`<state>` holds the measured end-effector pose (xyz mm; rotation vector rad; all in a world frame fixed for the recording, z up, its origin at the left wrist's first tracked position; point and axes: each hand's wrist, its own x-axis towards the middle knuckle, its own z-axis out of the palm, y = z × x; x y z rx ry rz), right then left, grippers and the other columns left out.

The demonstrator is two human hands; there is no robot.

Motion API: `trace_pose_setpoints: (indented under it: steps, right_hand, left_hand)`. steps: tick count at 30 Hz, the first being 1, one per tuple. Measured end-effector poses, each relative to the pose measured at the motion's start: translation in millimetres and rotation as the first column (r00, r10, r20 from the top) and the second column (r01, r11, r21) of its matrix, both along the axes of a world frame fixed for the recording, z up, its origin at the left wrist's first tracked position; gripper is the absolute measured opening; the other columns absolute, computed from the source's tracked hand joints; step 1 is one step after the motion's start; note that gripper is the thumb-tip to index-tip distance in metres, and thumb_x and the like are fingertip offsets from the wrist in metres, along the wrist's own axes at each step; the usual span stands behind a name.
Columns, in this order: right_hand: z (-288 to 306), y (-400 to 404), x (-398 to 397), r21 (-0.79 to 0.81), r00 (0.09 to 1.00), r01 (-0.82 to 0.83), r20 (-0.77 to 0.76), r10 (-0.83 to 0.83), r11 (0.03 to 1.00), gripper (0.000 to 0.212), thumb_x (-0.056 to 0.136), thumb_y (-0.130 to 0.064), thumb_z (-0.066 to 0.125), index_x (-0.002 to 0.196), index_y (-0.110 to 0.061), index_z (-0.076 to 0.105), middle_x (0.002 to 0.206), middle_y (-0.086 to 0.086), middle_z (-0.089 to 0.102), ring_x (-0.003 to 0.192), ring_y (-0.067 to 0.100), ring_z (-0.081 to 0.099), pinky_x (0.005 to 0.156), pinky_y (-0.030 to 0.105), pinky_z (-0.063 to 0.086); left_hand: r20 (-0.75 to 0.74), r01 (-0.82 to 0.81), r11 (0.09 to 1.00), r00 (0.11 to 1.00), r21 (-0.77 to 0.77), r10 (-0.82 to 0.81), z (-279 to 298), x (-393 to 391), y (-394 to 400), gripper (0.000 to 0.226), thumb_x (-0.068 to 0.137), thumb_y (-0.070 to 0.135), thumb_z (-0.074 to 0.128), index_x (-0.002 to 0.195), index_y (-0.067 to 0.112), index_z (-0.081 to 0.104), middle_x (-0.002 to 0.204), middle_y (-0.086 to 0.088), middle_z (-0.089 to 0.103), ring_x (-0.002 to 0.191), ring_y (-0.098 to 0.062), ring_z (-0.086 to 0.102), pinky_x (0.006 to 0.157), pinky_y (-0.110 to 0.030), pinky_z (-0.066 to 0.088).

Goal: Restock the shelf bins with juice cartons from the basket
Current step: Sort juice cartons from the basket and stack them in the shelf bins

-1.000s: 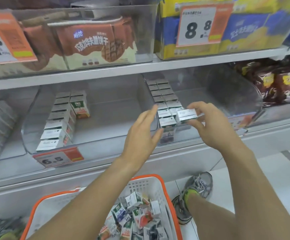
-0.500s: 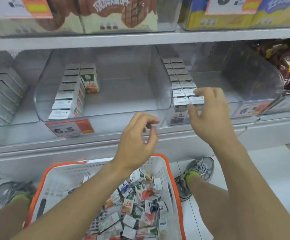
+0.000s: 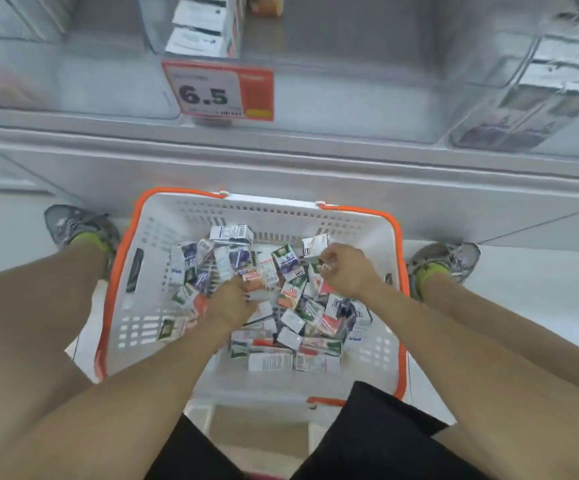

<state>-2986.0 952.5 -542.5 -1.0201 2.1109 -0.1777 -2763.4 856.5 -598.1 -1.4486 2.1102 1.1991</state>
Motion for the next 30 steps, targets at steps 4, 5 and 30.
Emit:
trace_pose_setpoints:
  steps: [4, 5, 30]
  right_hand:
    - [-28, 4, -7, -0.019, 0.991, 0.129, 0.023, -0.129, 0.991, 0.063, 0.083, -0.022, 0.066, 0.142, -0.014, 0.048, 0.145, 0.009, 0.045, 0.117, 0.02, 0.052, 0.092, 0.013, 0.04]
    - [-34, 2, -9, -0.024, 0.986, 0.158, 0.05, -0.157, 0.987, 0.067, 0.086, -0.019, 0.068, 0.148, -0.015, 0.042, 0.149, 0.008, 0.041, 0.121, 0.021, 0.051, 0.092, 0.011, 0.037]
    - [-56, -17, 7, 0.13, 0.967, -0.057, -0.239, 0.088, 0.99, 0.041, 0.087, -0.018, 0.073, 0.121, -0.005, 0.055, 0.127, 0.013, 0.053, 0.105, 0.03, 0.063, 0.091, 0.038, 0.053]
  left_hand:
    - [-0.032, -0.157, 0.987, 0.987, 0.018, 0.157, -26, -7, 2, 0.036, 0.087, 0.023, 0.073, 0.112, 0.002, 0.059, 0.107, -0.012, 0.068, 0.082, -0.017, 0.055, 0.073, -0.025, 0.043]
    - [-0.048, -0.23, 0.972, 0.971, 0.052, 0.233, -30, -15, 3, 0.043, 0.086, 0.025, 0.074, 0.116, 0.0, 0.056, 0.102, -0.01, 0.066, 0.084, -0.021, 0.056, 0.075, -0.027, 0.045]
    - [0.082, -0.433, 0.481, 0.802, 0.762, 0.591, 43, 4, -12, 0.038, 0.072, 0.017, 0.082, 0.108, 0.008, 0.073, 0.126, -0.003, 0.062, 0.103, -0.023, 0.065, 0.079, -0.028, 0.053]
